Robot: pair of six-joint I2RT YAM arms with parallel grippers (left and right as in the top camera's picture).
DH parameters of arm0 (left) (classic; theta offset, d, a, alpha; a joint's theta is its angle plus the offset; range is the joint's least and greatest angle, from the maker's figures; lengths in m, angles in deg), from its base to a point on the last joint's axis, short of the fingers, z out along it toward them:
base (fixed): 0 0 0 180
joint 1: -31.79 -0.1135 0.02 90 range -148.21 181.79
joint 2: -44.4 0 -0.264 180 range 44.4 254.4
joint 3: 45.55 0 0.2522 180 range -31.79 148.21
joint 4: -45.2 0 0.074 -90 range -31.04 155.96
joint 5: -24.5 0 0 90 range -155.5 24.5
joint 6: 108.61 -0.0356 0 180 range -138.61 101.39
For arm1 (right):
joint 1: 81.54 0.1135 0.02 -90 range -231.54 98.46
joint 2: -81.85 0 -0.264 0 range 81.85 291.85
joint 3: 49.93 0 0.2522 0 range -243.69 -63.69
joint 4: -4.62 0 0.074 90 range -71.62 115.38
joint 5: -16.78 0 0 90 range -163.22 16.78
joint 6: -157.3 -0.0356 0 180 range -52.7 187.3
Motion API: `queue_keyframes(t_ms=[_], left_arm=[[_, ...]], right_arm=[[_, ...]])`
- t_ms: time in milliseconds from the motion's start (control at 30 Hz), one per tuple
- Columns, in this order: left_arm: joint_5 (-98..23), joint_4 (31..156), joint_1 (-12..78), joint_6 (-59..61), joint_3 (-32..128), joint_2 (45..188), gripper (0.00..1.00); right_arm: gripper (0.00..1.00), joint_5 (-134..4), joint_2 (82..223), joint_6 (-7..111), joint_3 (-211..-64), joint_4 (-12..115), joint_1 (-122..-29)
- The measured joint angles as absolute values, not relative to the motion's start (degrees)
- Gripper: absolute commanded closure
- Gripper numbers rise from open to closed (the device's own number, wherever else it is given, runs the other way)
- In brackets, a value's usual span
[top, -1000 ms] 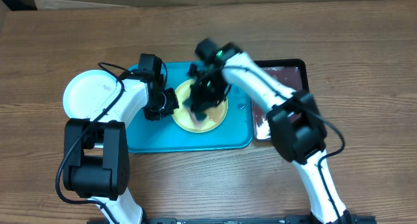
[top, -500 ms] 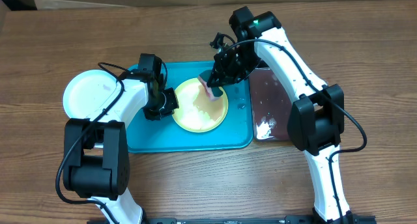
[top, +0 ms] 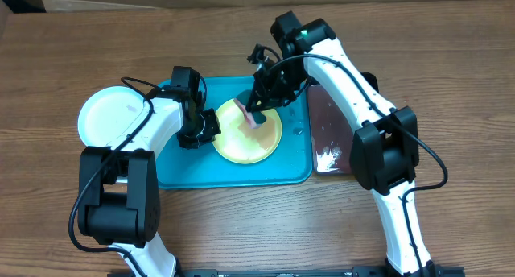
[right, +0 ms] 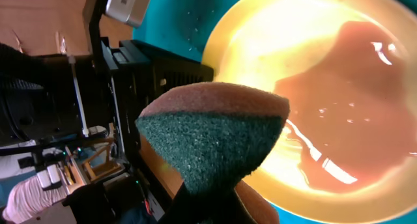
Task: Clean dirty plates on tray and stack at the side
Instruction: 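Scrub the yellow plate with the sponge while the left gripper holds it, then return the sponge to the black tray and open the right gripper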
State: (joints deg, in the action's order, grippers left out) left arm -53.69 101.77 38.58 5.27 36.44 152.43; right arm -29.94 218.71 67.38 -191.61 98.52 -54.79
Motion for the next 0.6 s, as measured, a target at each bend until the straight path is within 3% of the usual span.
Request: queue_keyframes(t_ms=[367,600], left_arm=[[-53.7,102.1,38.6,5.3,36.4,152.4,0.96],[-53.7,102.0,38.6,5.3,36.4,152.4,0.96]], right_arm=[[0.96,-34.6,218.6,67.6,-191.6,105.1,-60.9],[0.96,-50.2,218.5,67.5,-191.6,111.2,-69.4]])
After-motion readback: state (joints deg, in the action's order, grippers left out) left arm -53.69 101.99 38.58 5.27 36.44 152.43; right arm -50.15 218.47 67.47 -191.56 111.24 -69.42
